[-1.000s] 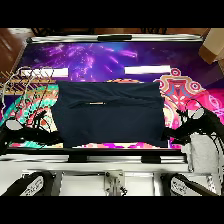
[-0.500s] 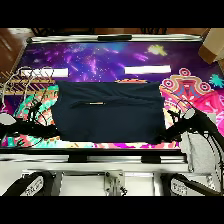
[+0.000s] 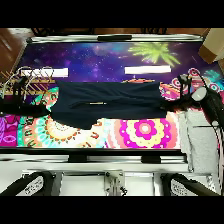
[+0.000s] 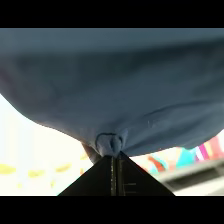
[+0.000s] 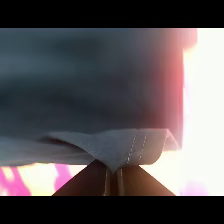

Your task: Fold the shirts.

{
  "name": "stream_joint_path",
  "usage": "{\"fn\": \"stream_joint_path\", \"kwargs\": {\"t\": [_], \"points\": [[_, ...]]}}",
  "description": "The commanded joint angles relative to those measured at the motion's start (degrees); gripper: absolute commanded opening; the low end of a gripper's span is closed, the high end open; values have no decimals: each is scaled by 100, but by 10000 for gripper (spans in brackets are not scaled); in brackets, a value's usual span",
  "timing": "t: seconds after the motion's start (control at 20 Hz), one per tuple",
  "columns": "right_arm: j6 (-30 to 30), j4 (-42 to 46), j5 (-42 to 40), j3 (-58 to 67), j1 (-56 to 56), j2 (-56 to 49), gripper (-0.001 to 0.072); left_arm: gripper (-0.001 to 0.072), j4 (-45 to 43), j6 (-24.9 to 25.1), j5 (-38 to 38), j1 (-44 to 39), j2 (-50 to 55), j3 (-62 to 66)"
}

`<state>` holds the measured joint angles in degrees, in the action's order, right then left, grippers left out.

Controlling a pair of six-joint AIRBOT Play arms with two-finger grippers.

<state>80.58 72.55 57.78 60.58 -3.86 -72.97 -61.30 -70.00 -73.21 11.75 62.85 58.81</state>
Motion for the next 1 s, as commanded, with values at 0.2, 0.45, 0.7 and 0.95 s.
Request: {"fn": "stream_joint_path", "kwargs": {"t": [0.2, 0.45, 0.7, 0.95], "points": [[743, 339, -1088, 1847, 284, -1777, 69, 34, 610, -186, 33, 0, 2955, 3110], [955, 313, -1344, 2424, 297, -2555, 69, 34, 846, -776, -98, -13, 4575, 4830], [1069, 273, -914, 2422, 297, -2977, 239, 365, 866, -994, -372, -94, 5145, 4848], [811, 216, -380, 2540, -146, -2691, 653, 393, 887, -1178, -1008, 52, 5003, 5110]]}}
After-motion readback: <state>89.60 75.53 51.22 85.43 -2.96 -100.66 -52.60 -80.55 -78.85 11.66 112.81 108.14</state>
